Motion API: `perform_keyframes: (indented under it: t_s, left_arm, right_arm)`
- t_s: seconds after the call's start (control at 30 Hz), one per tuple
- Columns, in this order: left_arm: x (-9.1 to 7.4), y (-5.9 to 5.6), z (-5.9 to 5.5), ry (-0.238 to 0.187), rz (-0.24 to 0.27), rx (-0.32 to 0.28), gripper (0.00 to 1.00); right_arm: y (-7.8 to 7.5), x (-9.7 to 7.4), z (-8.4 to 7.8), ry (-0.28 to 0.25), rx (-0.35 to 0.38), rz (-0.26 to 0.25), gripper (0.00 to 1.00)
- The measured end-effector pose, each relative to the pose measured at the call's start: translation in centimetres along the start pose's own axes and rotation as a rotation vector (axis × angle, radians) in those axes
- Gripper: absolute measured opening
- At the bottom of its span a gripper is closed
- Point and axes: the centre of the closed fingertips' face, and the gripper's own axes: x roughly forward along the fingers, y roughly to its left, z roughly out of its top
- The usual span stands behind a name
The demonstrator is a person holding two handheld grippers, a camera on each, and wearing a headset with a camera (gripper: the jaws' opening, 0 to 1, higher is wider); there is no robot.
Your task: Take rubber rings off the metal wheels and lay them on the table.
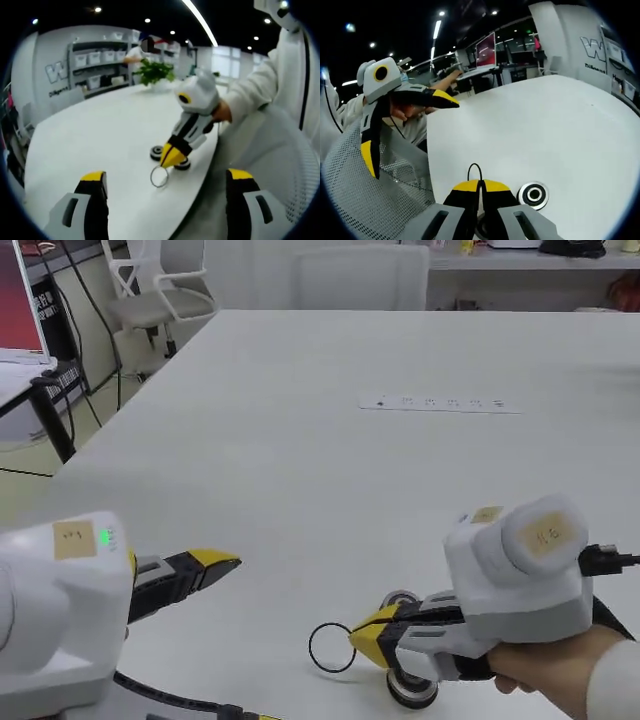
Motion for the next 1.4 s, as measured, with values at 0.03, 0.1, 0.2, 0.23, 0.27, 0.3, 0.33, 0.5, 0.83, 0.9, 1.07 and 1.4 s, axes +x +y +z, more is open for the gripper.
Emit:
perform_keyframes:
  t_s: [0.03,0.1,0.2,0.23,0.27,0.3,0.33,0.5,0.83,0.9,1.07,1.4]
  left_arm:
    - [0.0,0.0,0.0,0.002,-0.002,0.002,1.00]
    - [0.0,-0.1,-0.1,0.009,-0.002,0.005,1.00]
    - [0.0,0.0,-0.1,0.005,0.002,0.002,1.00]
    - [0.0,0.1,-0.1,0.004,0.002,0.001,1.00]
    - [0.0,0.1,-0.1,0.004,0.003,-0.001,1.00]
    - [0.0,0.1,-0.1,0.006,0.003,-0.002,1.00]
    - [0.0,0.1,-0.2,0.008,0.002,-0.002,1.00]
    - [0.1,0.1,-0.4,0.016,0.000,-0.008,1.00]
    - [0.0,0.1,-0.3,0.013,0.000,-0.005,1.00]
    - [0.0,0.0,-0.3,0.014,0.000,-0.005,1.00]
    - [0.1,-0.1,-0.3,0.014,-0.006,0.000,0.99]
    - [-0.3,0.1,0.3,0.027,0.009,0.101,0.95]
  right_arm:
    - [-0.1,0.2,-0.2,0.015,-0.024,-0.006,0.00]
    - [-0.2,0.4,-0.5,0.021,-0.028,-0.009,0.00]
    - [-0.5,0.5,-0.7,0.022,-0.027,-0.011,0.01]
    - [-0.6,0.5,-0.7,0.022,-0.029,-0.013,0.03]
    - [-0.6,0.5,-0.7,0.022,-0.030,-0.018,0.04]
    - [-0.8,0.5,-0.8,0.026,-0.028,-0.022,0.06]
    - [-0.8,0.5,-0.9,0.029,-0.027,-0.023,0.08]
    - [-1.2,0.3,-1.4,0.046,-0.015,-0.026,0.16]
    - [-1.6,-1.0,0.1,-0.007,0.008,-0.033,0.17]
    - [-1.8,-1.5,0.7,-0.029,0.006,-0.041,0.17]
    - [-2.4,-3.2,2.6,-0.109,0.008,-0.067,0.19]
    - [-3.5,-6.6,5.0,-0.220,0.033,-0.114,0.19]
